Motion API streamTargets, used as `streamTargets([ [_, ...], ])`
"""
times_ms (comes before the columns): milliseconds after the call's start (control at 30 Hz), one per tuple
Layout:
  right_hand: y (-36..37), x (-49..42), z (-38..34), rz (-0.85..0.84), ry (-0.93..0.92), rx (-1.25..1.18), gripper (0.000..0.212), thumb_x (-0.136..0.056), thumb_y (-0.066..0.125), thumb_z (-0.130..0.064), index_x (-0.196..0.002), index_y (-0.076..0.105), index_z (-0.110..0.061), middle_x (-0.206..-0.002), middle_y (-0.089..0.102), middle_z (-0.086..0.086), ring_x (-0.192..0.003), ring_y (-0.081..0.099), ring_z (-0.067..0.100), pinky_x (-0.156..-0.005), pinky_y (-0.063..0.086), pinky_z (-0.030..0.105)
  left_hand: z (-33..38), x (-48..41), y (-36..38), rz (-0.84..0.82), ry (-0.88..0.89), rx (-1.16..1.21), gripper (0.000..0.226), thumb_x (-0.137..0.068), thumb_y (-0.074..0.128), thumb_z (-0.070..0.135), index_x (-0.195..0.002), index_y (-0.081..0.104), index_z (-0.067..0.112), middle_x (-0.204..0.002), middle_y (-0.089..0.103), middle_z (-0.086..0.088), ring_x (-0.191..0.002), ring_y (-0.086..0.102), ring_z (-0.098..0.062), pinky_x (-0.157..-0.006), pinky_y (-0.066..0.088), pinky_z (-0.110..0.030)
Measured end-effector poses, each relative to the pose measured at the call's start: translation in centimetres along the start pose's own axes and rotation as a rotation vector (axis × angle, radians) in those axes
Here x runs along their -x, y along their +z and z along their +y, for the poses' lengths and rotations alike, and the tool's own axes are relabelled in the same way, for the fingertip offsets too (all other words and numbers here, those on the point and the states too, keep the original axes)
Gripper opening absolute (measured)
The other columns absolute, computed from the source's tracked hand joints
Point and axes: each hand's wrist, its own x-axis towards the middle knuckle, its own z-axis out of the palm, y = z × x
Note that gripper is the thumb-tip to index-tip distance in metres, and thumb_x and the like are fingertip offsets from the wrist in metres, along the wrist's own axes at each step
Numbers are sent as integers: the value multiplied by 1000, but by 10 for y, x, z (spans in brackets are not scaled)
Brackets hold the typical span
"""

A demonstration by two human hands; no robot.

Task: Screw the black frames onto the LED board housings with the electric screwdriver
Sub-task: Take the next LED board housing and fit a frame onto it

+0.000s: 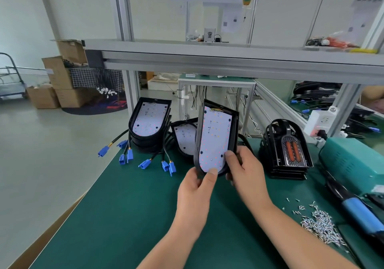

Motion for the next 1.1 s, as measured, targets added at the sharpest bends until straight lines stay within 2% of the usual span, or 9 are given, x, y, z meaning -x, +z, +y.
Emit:
streamTargets([
  [133,-15,15,-3,-70,97,-326,39,-103,50,-52,-89,69,-22,-69,69,8,-58,66,29,-51,53,38,6,2,-2,81,3,-8,20,-86,58,40,-67,57,35,-59,38,17,-55,28,-13,-53,26,-31],
  [300,-41,-12,-6,-27,541,-778,60,-110,31,-59,-104,79,-23,-94,81,5,-73,75,20,-56,58,30,6,0,-16,37,30,-95,20,-79,51,31,-70,34,25,-71,25,3,-67,18,-21,-56,17,-38],
  [367,-54,-14,-1,-50,679,-877,60,-109,37,-57,-110,83,-18,-112,81,7,-94,79,21,-73,61,35,7,0,-19,-62,41,-173,14,-77,48,30,-69,39,24,-71,28,3,-66,20,-20,-56,19,-34],
  [467,-60,-13,-9,-506,573,-1157,67,-115,27,-40,-135,64,12,-143,60,31,-139,58,34,-118,41,31,13,2,-26,-212,31,-190,17,-77,48,24,-67,34,24,-72,26,3,-66,20,-18,-55,18,-31],
  [533,-60,-22,-15,-634,542,-929,70,-98,67,-50,-133,65,10,-129,70,30,-126,67,36,-113,47,35,19,4,-31,-315,15,-205,21,-76,49,22,-65,31,26,-70,24,5,-62,20,-16,-55,18,-29],
  [633,-52,-35,1,-602,632,-468,70,-98,37,-66,-138,58,-13,-119,75,24,-95,75,35,-90,58,46,27,7,-39,-488,-37,-299,25,-72,52,24,-66,28,23,-69,23,3,-61,20,-15,-55,17,-30],
  [767,-41,-22,13,-646,508,-332,56,-94,61,-61,-138,56,-26,-115,78,15,-81,73,26,-63,55,31,34,12,-41,-652,-119,-404,30,-70,56,27,-66,26,22,-67,22,2,-59,19,-19,-55,14,-36],
  [900,-44,-12,25,-525,173,135,46,-84,67,-63,-123,66,-38,-100,69,-16,-79,65,7,-75,53,29,36,14,-40,-715,-184,-449,34,-70,57,27,-67,24,20,-65,21,1,-60,17,-22,-58,13,-39],
  [1100,-53,1,33,-523,30,768,36,-99,60,-45,-128,50,-26,-120,46,-7,-100,64,20,-87,51,40,35,12,-37,-719,-227,-529,36,-73,58,27,-65,24,21,-59,24,4,-54,21,-17,-52,16,-33],
])
